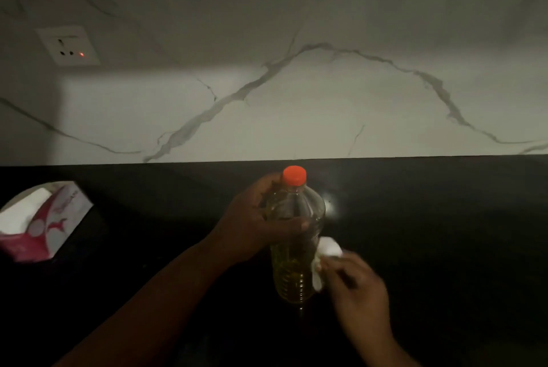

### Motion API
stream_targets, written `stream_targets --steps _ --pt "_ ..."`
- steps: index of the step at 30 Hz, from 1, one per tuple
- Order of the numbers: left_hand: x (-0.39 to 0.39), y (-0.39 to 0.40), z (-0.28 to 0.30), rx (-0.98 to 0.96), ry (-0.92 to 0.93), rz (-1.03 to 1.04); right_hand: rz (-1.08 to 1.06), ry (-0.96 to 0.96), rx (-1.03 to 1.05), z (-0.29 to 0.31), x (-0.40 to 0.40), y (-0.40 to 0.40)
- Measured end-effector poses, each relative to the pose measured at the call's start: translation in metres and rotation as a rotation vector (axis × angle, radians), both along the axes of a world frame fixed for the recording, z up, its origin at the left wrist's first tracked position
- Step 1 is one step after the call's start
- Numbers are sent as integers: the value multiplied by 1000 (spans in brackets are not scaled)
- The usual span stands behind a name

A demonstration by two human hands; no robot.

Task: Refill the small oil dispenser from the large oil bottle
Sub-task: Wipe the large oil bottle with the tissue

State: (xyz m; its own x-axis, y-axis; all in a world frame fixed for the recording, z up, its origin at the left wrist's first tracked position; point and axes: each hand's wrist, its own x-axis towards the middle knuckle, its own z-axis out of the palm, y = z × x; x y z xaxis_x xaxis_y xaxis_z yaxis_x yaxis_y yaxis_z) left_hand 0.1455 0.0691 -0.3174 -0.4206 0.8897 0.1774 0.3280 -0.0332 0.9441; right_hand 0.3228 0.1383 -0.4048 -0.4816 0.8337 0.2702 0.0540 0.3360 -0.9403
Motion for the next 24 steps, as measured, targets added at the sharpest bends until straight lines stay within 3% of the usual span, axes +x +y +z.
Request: stream_targets --steps 2,4,6,8,11,14,18,20,23,24 --pt "1 1 -4 17 -3 20 144 -377 -43 -31 8 3" --pt "0 -1 -4 24 8 27 220 -543 -171 -37 6 9" --pt "-1 -2 -3 24 4 30 156 -422 -300 -27 -3 17" --pt "0 -2 -1 15 -15 21 58 -144 -410 3 -11 25" --pt "1 -1 3 -3 -23 2 120 126 -346 62 -21 37" --pt "-1 -2 7 -33 -45 -33 235 97 -146 92 -28 42" --pt "-10 -5 13 -101 -62 -123 168 87 -80 62 -23 25" --pt "-15 -6 19 -149 -67 -164 140 -124 -31 19 -16 19" --pt "-18 -6 30 -243 -45 -239 305 -647 -18 -22 -6 12" --pt "-17 -5 34 -270 -19 -254 322 -679 -58 -25 -4 12"
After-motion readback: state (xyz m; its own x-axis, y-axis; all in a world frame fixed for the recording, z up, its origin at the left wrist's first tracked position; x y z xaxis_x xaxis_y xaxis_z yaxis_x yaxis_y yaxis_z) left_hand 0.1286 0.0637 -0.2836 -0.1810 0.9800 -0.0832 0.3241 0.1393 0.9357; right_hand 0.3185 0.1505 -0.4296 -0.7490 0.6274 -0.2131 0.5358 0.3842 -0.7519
